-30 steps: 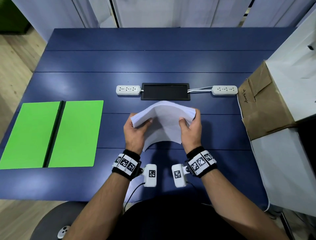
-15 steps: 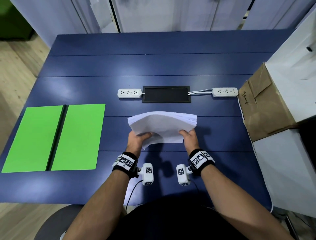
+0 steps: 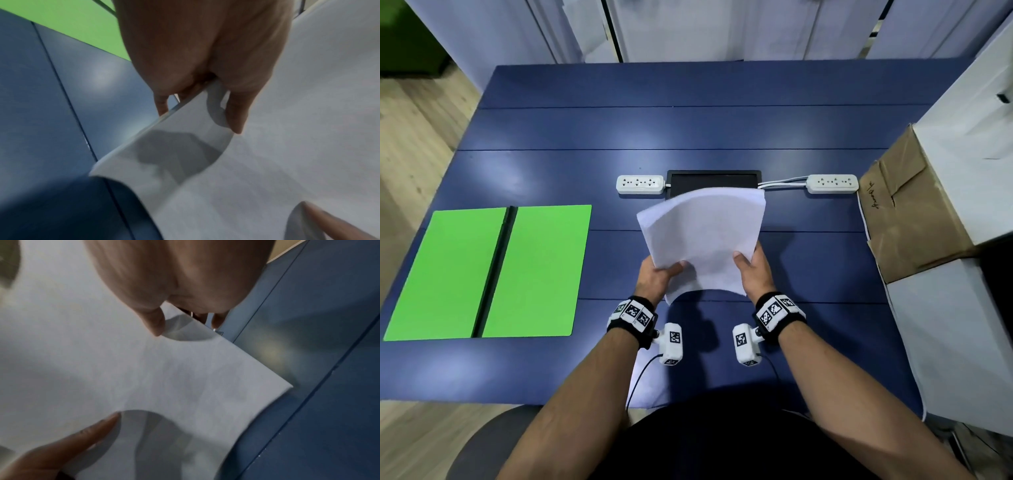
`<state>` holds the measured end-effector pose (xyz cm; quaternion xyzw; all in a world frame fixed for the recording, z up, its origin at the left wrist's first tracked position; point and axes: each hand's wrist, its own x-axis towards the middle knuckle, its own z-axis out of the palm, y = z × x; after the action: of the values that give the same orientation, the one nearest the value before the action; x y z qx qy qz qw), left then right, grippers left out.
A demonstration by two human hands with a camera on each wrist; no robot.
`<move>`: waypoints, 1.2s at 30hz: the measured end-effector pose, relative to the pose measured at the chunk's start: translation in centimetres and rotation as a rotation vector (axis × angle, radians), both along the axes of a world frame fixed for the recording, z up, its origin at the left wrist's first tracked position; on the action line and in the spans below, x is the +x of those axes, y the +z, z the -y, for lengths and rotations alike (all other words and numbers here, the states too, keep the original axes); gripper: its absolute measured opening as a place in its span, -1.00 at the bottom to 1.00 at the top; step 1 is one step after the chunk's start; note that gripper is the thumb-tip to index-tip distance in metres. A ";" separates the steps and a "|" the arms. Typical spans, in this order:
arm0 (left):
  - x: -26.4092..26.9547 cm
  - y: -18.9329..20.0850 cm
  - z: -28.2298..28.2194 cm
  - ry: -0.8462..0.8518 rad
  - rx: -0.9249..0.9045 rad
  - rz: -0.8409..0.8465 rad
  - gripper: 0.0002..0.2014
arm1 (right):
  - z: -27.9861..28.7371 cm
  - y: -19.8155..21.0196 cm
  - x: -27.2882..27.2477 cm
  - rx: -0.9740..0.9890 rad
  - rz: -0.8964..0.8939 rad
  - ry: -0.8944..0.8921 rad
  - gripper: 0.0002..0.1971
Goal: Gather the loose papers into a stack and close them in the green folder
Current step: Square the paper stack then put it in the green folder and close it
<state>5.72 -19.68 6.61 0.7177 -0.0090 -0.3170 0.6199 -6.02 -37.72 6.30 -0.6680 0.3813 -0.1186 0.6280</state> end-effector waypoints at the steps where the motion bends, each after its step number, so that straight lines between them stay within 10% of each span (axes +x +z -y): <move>1: 0.0 0.1 -0.2 0.006 0.003 0.000 -0.71 | 0.0 0.4 -0.2 0.005 0.005 0.013 -0.70; 20: -1.8 -3.2 -7.7 -0.036 -0.097 -0.326 -0.59 | -5.5 -2.2 -3.5 0.347 -0.061 0.024 -0.70; 26: 2.0 -6.1 -11.6 -0.134 0.254 -0.075 -0.58 | -6.2 -1.9 -3.6 0.125 -0.048 0.081 -0.66; 30: 8.7 -10.0 -20.4 -0.202 0.934 0.423 -0.49 | -4.5 -1.8 -5.4 0.114 -0.063 0.077 -0.68; 36: 8.5 -11.3 -25.2 -0.669 1.332 0.317 -0.27 | -2.6 -2.2 -7.7 0.187 -0.069 -0.060 -0.71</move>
<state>14.20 5.48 -4.65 0.9361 -0.1217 -0.3197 -0.0821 -13.76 -35.16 4.08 -0.5985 0.4319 -0.0783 0.6702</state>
